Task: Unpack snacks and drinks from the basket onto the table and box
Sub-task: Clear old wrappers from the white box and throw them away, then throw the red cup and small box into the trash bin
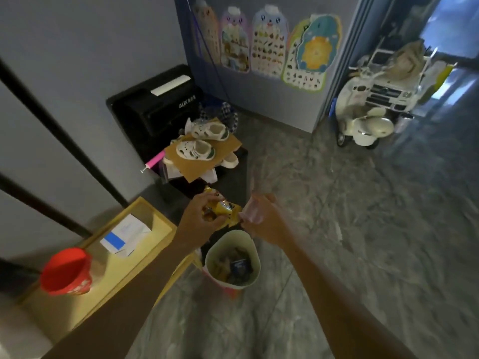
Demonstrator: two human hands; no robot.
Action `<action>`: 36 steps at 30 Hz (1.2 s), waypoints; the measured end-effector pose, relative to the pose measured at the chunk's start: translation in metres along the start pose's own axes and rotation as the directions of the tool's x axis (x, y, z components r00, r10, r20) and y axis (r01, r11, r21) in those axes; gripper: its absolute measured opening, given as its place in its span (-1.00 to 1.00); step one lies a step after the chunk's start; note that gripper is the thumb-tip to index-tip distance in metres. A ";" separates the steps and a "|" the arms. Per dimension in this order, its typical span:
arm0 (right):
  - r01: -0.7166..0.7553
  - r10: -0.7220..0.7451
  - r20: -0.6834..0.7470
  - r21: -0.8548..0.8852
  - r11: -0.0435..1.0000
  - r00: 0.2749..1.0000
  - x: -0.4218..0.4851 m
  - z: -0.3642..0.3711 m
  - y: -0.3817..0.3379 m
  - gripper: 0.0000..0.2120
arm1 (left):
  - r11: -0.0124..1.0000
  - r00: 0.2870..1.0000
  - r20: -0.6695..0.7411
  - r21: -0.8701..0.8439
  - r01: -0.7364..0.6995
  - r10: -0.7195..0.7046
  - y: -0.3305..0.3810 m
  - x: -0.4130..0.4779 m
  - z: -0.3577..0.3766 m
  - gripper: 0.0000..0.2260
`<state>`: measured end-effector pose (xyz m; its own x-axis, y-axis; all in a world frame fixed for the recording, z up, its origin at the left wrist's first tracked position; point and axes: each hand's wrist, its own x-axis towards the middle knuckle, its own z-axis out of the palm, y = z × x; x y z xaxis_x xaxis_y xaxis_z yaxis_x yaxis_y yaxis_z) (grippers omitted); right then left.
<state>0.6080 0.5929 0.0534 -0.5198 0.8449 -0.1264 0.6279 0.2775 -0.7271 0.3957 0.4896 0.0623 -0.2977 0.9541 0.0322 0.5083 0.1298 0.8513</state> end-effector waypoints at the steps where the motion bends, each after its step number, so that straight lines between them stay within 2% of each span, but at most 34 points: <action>1: -0.005 0.005 -0.002 -0.023 1.000 1.000 0.009 0.021 0.021 -0.17 | 1.000 1.000 0.017 0.001 0.009 -0.009 -0.023 0.007 0.012 -0.55; 3: -0.036 0.036 0.005 -0.044 0.998 0.999 0.021 0.069 0.062 -0.22 | 0.999 0.998 0.040 0.009 0.037 -0.038 -0.074 0.016 0.040 -0.56; 6: -0.129 0.130 0.034 -0.036 0.991 0.991 0.033 0.149 0.124 -0.18 | 0.995 0.993 0.086 0.053 0.082 -0.087 -0.162 0.020 0.091 -0.55; 12: -0.260 0.274 0.098 -0.133 0.956 0.957 0.044 0.288 0.247 -0.10 | 0.983 0.962 0.228 0.138 0.123 -0.152 -0.334 0.009 0.191 -0.55; 18: -0.272 0.291 0.113 -0.159 0.949 0.950 0.049 0.351 0.309 -0.04 | 0.976 0.940 0.304 0.196 0.099 -0.156 -0.408 0.007 0.235 -0.54; 22: -0.263 0.287 0.120 -0.184 0.947 0.950 0.050 0.347 0.307 0.01 | 0.967 0.948 0.276 0.237 0.090 -0.156 -0.399 0.008 0.228 -0.47; 26: -0.216 0.235 0.079 -0.195 0.957 0.969 0.049 0.302 0.276 -0.16 | 0.959 0.960 0.244 0.276 0.067 -0.137 -0.351 0.017 0.196 -0.39; 29: -0.204 0.215 0.030 -0.211 0.956 0.976 0.048 0.237 0.230 -0.17 | 0.959 0.967 0.236 0.281 0.027 -0.097 -0.293 0.031 0.155 -0.33; 33: -0.210 0.198 -0.071 -0.276 0.938 0.978 0.041 0.130 0.145 -0.01 | 0.946 0.977 0.215 0.317 -0.074 0.004 -0.194 0.056 0.085 -0.21; 36: -0.217 0.171 -0.191 -0.255 0.942 0.967 0.030 0.043 0.071 0.02 | 0.923 0.981 0.162 0.352 -0.155 0.103 -0.103 0.073 0.032 -0.24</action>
<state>0.6120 0.6178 -0.0307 -0.2848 0.9513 -0.1178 0.8521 0.1950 -0.4857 0.3470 0.5542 -0.0398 -0.1086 0.9935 0.0346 0.8001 0.0667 0.5962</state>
